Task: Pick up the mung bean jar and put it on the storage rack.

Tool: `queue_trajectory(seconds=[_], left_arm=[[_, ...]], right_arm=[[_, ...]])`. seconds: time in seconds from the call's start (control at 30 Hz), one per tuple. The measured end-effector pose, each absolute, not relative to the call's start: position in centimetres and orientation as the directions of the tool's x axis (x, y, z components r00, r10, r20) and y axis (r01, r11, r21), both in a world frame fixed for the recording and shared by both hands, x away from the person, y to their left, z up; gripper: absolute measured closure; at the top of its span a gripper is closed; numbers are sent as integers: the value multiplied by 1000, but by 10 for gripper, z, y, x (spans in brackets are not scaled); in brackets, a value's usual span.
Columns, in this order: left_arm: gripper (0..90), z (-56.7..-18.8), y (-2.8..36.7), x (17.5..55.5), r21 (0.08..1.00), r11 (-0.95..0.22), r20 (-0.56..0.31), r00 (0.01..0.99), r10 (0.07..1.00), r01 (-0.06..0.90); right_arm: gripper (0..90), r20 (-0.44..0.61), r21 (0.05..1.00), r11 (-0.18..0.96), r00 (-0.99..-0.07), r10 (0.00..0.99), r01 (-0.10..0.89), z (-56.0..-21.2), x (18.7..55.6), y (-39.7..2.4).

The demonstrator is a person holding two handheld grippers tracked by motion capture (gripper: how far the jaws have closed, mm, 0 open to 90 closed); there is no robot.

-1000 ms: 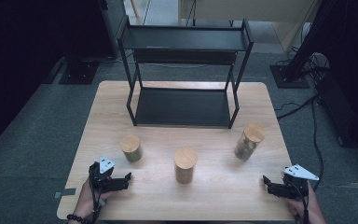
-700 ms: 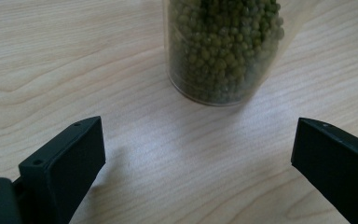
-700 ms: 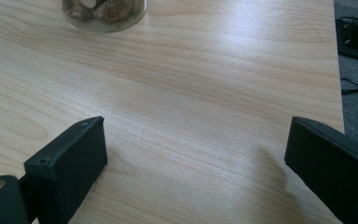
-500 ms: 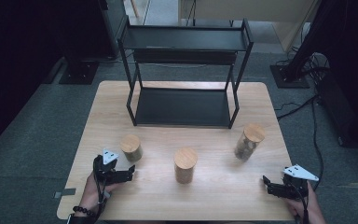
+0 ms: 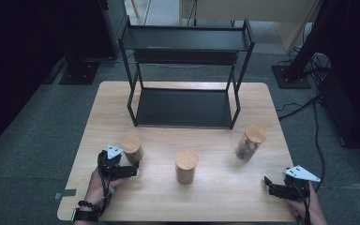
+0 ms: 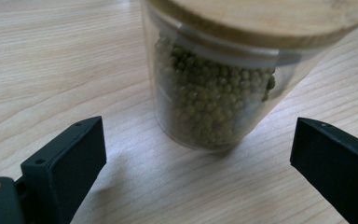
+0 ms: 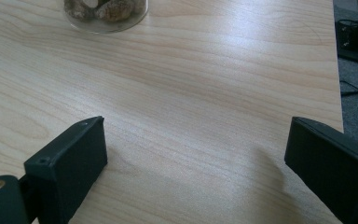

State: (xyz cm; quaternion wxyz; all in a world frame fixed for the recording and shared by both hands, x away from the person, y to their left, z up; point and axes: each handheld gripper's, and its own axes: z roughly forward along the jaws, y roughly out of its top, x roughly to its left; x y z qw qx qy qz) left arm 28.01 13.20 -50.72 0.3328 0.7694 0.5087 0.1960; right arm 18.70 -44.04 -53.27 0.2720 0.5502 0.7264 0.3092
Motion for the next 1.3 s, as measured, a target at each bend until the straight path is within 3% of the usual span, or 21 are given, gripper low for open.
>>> queue_trajectory(seconds=[0.73, 1.3], left_arm=[[53, -508, 117, 295, 707, -241, -50, 387, 921, 665], [151, -501, 111, 307, 720, -229, -28, 358, 933, 655]], right_arm=[[51, -60, 750, 209, -250, 966, 628, -533, 187, -440], [51, -59, 749, 211, -254, 965, 628, -533, 187, -440]])
